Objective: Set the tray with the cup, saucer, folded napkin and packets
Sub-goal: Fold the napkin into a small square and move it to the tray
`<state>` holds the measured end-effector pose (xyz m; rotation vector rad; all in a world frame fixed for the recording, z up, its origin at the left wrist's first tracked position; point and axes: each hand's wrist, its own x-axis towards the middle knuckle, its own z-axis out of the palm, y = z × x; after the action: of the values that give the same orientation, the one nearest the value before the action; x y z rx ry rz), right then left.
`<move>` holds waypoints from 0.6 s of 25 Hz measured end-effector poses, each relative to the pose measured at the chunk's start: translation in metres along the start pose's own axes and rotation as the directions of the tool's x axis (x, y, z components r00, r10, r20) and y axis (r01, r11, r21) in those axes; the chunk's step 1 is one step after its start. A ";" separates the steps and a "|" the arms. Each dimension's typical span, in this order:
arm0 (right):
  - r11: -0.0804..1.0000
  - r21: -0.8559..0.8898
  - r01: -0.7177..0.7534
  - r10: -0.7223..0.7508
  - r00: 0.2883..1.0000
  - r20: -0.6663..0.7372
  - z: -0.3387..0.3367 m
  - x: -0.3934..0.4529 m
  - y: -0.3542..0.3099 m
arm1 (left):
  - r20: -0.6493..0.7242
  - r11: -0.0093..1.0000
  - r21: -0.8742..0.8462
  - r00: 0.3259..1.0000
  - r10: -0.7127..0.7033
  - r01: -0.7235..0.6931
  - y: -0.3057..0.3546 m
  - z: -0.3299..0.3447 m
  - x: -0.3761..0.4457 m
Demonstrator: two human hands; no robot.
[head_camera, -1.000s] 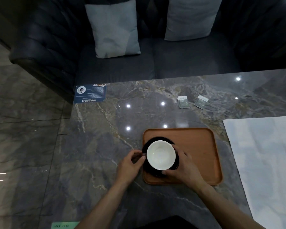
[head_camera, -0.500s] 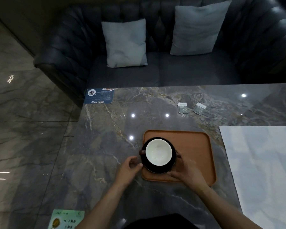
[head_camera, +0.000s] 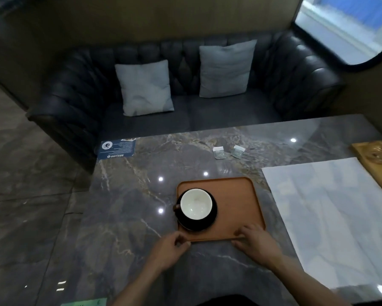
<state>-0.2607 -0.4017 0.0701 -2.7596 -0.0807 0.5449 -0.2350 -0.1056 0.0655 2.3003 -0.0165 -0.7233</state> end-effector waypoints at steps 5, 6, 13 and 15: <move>0.995 -0.014 -0.101 0.100 0.994 -0.045 -0.004 -0.051 0.012 | 0.143 0.933 0.219 0.955 0.258 -0.285 0.033 0.009 0.000; 0.992 0.003 -0.127 0.127 0.990 -0.061 -0.004 -0.062 0.015 | 0.185 0.914 0.238 0.939 0.288 -0.328 0.041 0.012 0.001; 0.957 -0.038 -0.289 0.281 0.949 -0.143 -0.011 -0.129 0.048 | 0.394 0.721 0.415 0.824 0.407 -0.554 0.096 0.043 0.006; 0.948 -0.039 -0.316 0.307 0.939 -0.154 -0.013 -0.145 0.065 | 0.440 0.649 0.453 0.787 0.433 -0.611 0.111 0.056 0.009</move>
<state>-0.3902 -0.4841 0.1123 -2.8820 0.3876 0.4197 -0.2352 -0.2260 0.0993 2.5028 -1.1673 -0.8037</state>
